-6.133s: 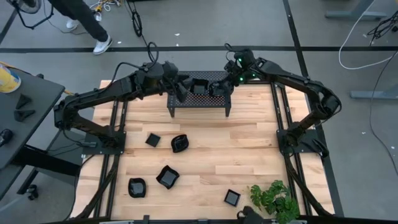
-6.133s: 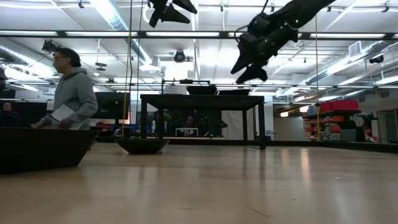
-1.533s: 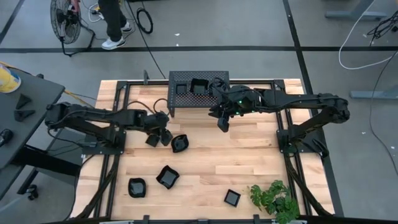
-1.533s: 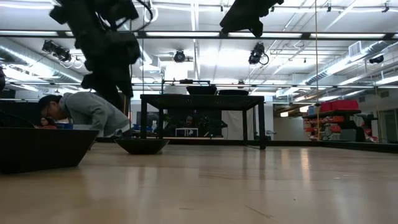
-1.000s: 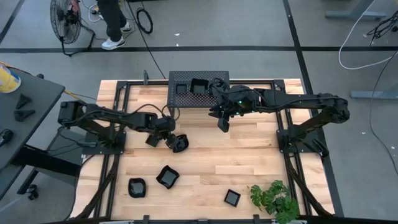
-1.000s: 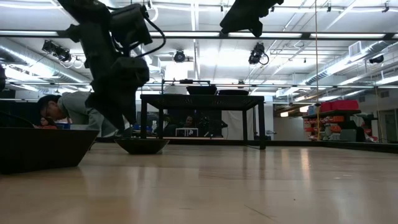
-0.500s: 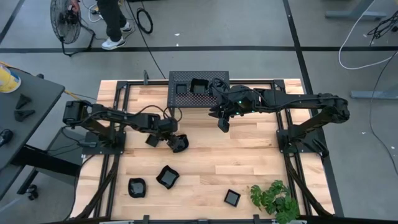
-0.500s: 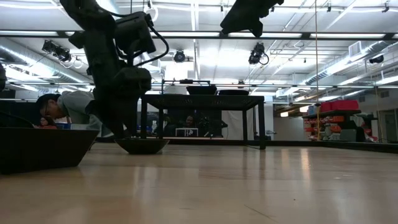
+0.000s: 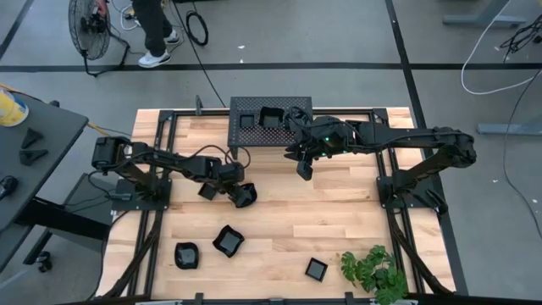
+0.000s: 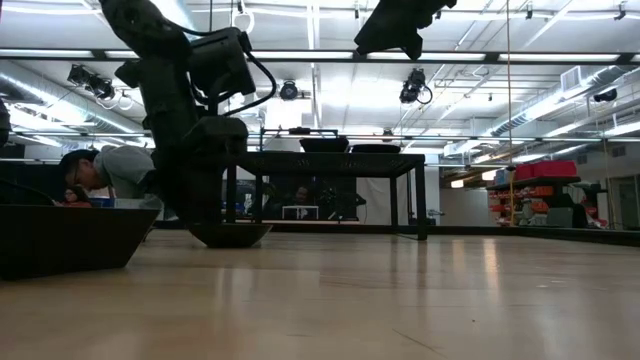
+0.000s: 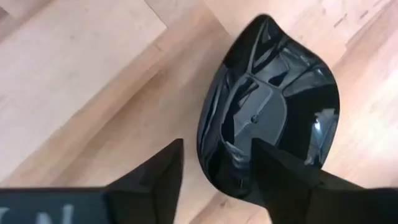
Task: Pick & Place Mini shaped plates
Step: Stack the leaf shaped plate on top of the other leaf shaped plate on the shelf
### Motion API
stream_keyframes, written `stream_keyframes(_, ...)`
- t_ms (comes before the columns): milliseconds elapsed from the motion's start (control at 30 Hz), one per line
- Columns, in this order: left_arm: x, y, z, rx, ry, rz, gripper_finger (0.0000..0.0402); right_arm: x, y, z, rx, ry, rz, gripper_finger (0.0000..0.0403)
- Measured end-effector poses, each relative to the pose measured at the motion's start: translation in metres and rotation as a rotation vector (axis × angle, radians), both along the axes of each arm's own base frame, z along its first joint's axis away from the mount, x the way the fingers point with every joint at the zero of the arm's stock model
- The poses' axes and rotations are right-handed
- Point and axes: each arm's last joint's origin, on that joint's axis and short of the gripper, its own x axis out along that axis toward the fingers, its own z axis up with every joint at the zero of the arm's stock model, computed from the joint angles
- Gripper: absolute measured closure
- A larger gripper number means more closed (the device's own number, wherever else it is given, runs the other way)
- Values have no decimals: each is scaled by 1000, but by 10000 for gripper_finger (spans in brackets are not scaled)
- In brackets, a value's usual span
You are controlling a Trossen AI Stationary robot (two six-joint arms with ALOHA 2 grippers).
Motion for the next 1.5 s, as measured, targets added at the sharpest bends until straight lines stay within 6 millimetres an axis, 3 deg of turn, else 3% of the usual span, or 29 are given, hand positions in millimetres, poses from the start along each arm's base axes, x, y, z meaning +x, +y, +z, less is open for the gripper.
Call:
stream_keyframes(300, 1, -1, 0, -8, -8, 5, 308, 0, 0, 0, -10, 1, 7, 305)
stream_keyframes(833, 3, -1, 2, -17, -37, 16, 392, 0, 0, 0, -24, 5, 17, 305)
stream_keyframes(1233, 12, -1, 9, -49, -124, 55, 399, -14, 1, 8, -26, 15, 19, 305)
stream_keyframes(1500, 38, 1, 45, -26, -256, 101, 400, -43, 3, 33, -48, -61, 5, 305)
